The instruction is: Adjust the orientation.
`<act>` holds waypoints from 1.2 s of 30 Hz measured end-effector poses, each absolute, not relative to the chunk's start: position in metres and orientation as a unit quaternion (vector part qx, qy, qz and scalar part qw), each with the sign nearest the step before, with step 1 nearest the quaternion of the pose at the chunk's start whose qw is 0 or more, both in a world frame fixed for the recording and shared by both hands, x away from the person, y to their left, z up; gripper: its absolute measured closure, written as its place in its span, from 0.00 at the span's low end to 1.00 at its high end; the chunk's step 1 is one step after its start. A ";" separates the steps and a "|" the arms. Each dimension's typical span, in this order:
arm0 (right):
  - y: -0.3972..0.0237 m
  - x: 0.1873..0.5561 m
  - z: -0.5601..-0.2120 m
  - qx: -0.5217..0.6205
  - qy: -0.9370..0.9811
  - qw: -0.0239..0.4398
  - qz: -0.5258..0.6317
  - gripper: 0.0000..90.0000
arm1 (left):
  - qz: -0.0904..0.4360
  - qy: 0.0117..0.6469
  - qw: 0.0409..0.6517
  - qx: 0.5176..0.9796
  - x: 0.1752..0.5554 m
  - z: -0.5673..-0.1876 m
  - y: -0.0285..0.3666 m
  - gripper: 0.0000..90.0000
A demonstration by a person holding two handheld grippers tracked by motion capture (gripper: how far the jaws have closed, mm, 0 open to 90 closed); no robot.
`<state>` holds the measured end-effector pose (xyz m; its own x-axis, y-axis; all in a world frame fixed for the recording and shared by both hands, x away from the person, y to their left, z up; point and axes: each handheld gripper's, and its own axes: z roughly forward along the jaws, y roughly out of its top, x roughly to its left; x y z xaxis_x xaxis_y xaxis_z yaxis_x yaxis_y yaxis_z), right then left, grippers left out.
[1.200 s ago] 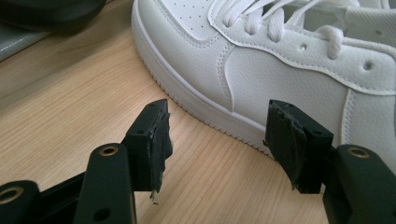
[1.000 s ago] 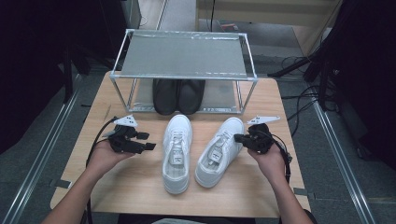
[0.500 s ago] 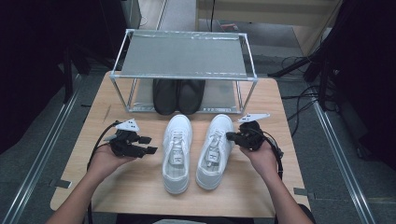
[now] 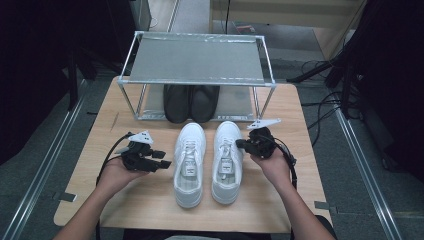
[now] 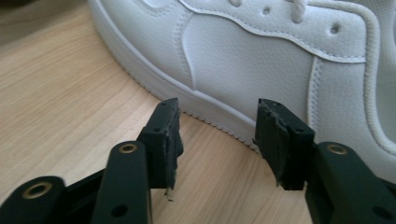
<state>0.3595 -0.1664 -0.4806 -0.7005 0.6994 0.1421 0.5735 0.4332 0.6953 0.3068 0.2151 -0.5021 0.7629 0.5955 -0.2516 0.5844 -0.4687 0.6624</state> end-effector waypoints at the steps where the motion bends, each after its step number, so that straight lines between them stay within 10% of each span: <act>1: -0.165 0.360 -0.481 0.375 0.843 0.085 0.376 1.00 | 0.006 0.343 0.381 0.858 0.307 -0.502 0.214 0.61; 14: -0.156 0.361 -0.483 0.366 0.844 0.087 0.381 1.00 | 0.000 0.335 0.378 0.863 0.305 -0.506 0.196 0.87; 36: -0.153 0.365 -0.485 0.368 0.839 0.076 0.393 1.00 | 0.000 0.311 0.381 0.871 0.292 -0.507 0.171 0.98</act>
